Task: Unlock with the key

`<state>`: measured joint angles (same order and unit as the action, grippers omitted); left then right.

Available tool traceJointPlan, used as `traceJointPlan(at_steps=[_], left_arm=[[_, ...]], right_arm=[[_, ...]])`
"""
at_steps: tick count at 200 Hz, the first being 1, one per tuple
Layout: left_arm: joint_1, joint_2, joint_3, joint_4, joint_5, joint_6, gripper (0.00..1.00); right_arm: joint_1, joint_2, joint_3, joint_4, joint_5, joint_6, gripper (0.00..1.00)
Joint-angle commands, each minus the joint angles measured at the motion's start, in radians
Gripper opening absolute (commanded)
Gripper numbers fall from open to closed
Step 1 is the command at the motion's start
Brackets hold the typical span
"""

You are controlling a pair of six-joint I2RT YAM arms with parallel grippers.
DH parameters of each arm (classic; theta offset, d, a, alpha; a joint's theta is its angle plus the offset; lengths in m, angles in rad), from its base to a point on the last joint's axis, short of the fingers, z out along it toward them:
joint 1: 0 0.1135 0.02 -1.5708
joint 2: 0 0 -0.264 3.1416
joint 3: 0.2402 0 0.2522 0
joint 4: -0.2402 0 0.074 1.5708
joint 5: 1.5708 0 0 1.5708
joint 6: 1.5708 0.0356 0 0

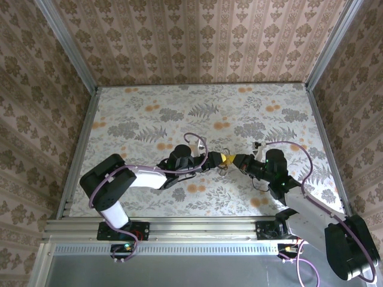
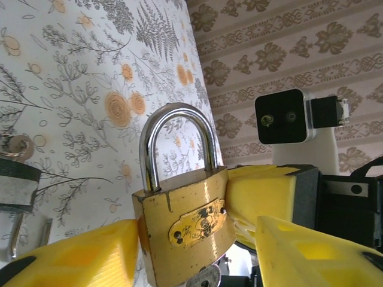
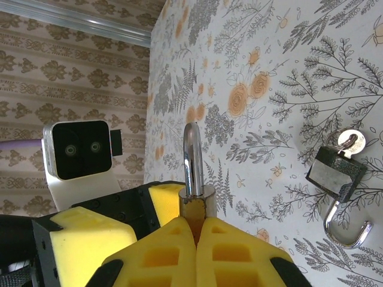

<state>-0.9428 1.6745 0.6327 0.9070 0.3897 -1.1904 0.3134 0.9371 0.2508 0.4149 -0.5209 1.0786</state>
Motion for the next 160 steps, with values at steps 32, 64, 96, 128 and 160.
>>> traceJointPlan(at_steps=[32, 64, 96, 128, 160], left_arm=[[-0.006, -0.081, -0.025, 0.060, 0.042, 0.004, 0.62], [0.005, -0.123, -0.036, 0.020, 0.032, 0.021, 0.66], [0.001, -0.108, -0.011, 0.033, 0.064, 0.008, 0.66], [0.000, -0.065, -0.013, 0.111, 0.089, -0.038, 0.62], [0.002, -0.043, -0.015, 0.180, 0.093, -0.063, 0.48]], right_arm=[[0.027, -0.023, 0.018, 0.061, -0.079, 0.067, 0.00], [0.027, -0.026, 0.027, 0.088, -0.090, 0.103, 0.00], [0.027, -0.015, 0.008, 0.171, -0.090, 0.154, 0.00], [0.027, 0.003, -0.001, 0.249, -0.097, 0.207, 0.00], [0.027, 0.004, 0.001, 0.250, -0.107, 0.214, 0.00]])
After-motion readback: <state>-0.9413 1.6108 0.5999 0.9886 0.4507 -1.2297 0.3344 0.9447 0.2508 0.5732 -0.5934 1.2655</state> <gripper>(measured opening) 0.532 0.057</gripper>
